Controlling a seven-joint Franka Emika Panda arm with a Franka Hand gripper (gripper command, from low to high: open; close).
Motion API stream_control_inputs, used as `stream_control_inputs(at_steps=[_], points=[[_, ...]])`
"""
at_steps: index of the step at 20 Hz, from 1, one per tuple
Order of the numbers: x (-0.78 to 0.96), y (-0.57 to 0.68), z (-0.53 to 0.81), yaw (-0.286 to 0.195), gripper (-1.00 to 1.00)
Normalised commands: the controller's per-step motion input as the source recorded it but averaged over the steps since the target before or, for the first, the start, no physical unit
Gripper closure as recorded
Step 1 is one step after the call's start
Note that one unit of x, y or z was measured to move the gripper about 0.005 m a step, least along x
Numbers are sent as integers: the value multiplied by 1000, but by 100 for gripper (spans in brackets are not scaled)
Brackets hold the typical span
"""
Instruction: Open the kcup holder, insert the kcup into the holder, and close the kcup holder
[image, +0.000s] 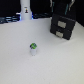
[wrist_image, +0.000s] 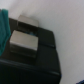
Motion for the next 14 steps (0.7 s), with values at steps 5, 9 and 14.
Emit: stream_control_inputs(at_steps=[5, 9, 14], points=[[-90, 619, -219, -163, -100], [-31, 561, -252, -148, -100], [-2, 484, -276, -130, -100]])
